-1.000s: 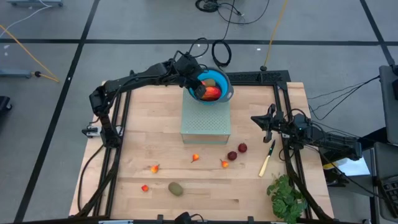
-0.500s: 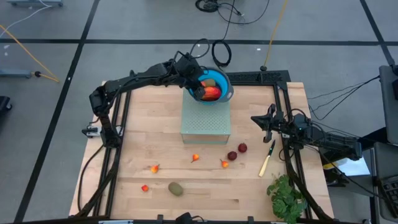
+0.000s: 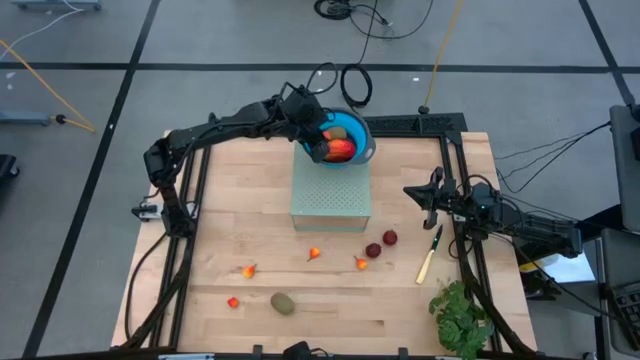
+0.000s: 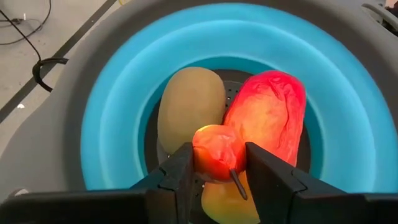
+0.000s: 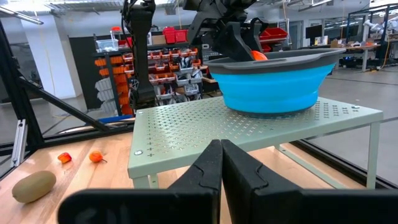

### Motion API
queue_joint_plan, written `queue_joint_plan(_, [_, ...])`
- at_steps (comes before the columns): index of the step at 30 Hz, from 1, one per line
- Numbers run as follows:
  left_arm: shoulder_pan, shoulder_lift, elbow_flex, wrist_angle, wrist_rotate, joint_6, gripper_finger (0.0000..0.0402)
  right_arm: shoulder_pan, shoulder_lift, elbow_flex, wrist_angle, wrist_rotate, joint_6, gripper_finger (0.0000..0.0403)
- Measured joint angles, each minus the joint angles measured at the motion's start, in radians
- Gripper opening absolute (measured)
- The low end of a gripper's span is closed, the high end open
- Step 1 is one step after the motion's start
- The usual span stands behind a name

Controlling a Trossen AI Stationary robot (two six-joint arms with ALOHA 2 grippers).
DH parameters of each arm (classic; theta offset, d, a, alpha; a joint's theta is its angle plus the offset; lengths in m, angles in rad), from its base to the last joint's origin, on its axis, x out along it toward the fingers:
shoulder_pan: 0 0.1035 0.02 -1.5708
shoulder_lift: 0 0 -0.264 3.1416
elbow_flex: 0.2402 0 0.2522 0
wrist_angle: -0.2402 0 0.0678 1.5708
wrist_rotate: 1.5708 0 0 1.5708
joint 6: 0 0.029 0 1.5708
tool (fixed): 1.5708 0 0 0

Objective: Pick & Place Fruit
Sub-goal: Put the pear into the blue strainer bowl on the shelf

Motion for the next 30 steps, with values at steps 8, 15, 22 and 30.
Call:
queue_joint_plan(8, [-0.005,0.0,0.0,0.003,-0.065,0.003,0.0207,0.0,0.0,0.0,0.0,0.0,0.0,0.0])
queue_joint_plan(15, [-0.009,-0.027,0.002,0.029,-0.087,0.029,0.0238,0.0,0.0,0.0,0.0,0.0,0.0,0.0])
queue_joint_plan(22, [-0.047,-0.141,0.008,0.024,-0.184,0.013,0.0222,0.0,0.0,0.0,0.001,-0.001,0.024,0.0])
queue_joint_plan(30, [-0.139,-0.27,0.009,-0.006,-0.274,-0.085,0.0189,0.0,0.0,0.0,0.001,-0.001,0.033,0.0])
